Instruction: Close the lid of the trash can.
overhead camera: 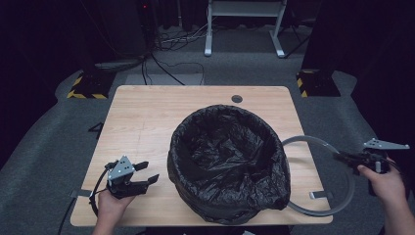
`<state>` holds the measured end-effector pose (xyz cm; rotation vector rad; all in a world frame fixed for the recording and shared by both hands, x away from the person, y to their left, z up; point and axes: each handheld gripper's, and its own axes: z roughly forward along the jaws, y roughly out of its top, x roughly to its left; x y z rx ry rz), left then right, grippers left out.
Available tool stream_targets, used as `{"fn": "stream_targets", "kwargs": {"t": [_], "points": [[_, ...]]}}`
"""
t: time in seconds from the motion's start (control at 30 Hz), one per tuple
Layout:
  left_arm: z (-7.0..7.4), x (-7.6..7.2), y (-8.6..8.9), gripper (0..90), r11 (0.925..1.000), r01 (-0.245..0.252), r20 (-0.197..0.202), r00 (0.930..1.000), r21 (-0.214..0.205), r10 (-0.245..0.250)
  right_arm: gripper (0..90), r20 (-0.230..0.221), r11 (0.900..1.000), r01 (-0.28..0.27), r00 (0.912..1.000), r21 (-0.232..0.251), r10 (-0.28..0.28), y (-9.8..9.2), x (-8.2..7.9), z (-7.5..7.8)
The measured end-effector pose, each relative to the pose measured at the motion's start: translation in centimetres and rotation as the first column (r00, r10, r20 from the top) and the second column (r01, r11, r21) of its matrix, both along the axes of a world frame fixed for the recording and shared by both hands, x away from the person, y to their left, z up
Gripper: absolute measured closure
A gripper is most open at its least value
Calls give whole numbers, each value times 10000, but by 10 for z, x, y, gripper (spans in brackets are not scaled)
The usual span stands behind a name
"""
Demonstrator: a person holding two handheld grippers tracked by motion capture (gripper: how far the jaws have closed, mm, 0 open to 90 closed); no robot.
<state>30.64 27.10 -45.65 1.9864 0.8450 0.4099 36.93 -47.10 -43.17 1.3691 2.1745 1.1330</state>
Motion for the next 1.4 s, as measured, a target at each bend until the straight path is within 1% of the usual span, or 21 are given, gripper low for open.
{"fn": "stream_targets", "kwargs": {"t": [0.07,0.1,0.2,0.23,0.33,0.43,0.5,0.53,0.63,0.7,0.97,1.13,1.27,1.37,1.4], "points": [[0,0,-1,364,10000,-2,-34,10000,-41,2,796,71,10000,80,9999,-20,-80,-8,-5,7],[0,0,0,364,10000,22,17,10000,36,-22,796,90,9999,141,9999,-28,-141,-11,-8,10],[0,0,-2,364,10000,24,-39,10000,-21,-24,796,208,9997,263,9994,17,-263,-22,-15,21],[0,1,-2,364,10000,59,4,10000,18,-59,796,242,9995,307,9992,-3,-306,-25,-18,24],[0,1,-4,364,10000,57,-40,10000,-52,-57,795,364,9990,447,9983,51,-448,-34,-26,34],[1,3,-5,364,9999,89,-23,10000,-60,-89,795,536,9987,490,9973,112,-495,-40,-32,45],[2,4,-5,364,9999,117,57,9999,5,-117,795,710,9987,485,9962,178,-497,-42,-36,53],[2,4,-6,364,9999,114,9,9999,-78,-114,795,779,9988,455,9959,172,-468,-43,-38,58],[3,5,-7,364,9999,169,59,9998,-13,-169,796,920,9991,383,9950,153,-396,-42,-40,74],[4,5,-7,364,9999,152,84,9998,-45,-152,795,993,9993,330,9945,169,-345,-41,-42,84],[4,5,-5,364,9998,153,114,9998,-124,-152,795,1183,9998,33,9930,198,-56,-31,-41,125],[5,3,-3,364,9999,155,181,9997,-74,-153,795,1261,9998,-116,9920,132,98,-27,-38,145],[5,1,-1,364,10000,72,204,9998,-59,-71,796,1259,9994,-251,9918,220,221,-24,-35,160],[6,-2,1,364,10000,-7,199,9998,-69,9,795,1377,9989,-392,9898,269,352,-20,-33,170],[6,-2,2,363,10000,-19,253,9997,-53,20,795,1418,9987,-447,9891,259,406,-19,-32,174]]}}
